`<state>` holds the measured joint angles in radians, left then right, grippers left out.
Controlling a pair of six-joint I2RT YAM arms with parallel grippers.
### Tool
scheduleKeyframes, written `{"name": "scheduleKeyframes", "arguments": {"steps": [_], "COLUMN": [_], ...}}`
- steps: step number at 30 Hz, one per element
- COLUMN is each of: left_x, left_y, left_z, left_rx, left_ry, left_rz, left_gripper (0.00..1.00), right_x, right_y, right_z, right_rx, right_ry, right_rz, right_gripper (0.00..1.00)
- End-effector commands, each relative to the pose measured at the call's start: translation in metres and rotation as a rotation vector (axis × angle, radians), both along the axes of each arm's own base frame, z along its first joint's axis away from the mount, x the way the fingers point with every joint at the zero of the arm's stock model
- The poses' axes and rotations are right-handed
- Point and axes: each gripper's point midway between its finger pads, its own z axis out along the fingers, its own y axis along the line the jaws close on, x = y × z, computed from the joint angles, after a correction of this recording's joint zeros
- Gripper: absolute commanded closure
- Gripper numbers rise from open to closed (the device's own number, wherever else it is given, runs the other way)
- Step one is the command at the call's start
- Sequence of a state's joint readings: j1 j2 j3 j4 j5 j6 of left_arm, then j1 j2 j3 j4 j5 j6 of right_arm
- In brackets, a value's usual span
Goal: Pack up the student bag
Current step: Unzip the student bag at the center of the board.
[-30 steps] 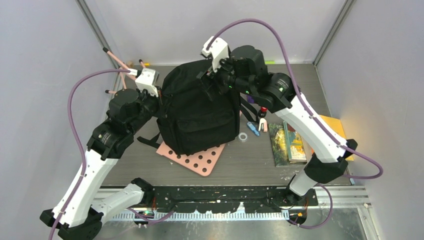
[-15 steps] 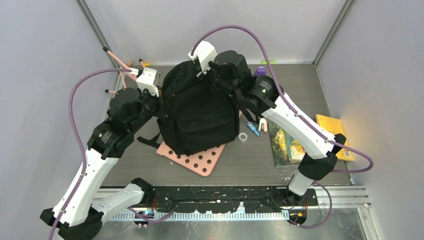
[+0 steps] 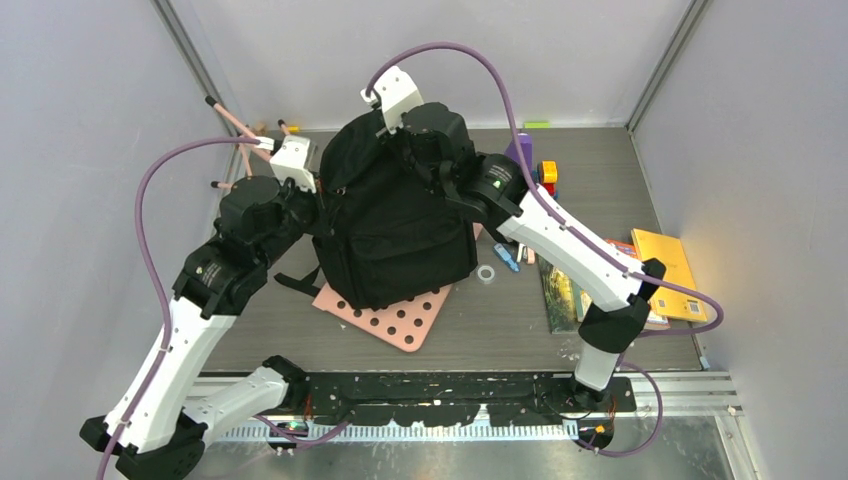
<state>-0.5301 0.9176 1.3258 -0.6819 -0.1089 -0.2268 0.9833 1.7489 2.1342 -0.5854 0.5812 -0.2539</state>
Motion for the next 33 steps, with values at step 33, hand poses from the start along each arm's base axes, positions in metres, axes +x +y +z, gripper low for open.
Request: {"name": "scheduleKeyframes", "arguments": {"steps": [33], "left_x": [-0.092], "left_y": [0.062], "left_z": [-0.109], "left_rx": [0.169], "left_ry": [0.475], "left_rz": [0.141], "left_gripper": [1.00], "right_x": [0.022], "right_y": [-0.063], "right_z": [0.104], "right_rx": [0.468], "right_ry": [-0.172], "right_rz": [-0.341], "right_gripper": [1.00]}}
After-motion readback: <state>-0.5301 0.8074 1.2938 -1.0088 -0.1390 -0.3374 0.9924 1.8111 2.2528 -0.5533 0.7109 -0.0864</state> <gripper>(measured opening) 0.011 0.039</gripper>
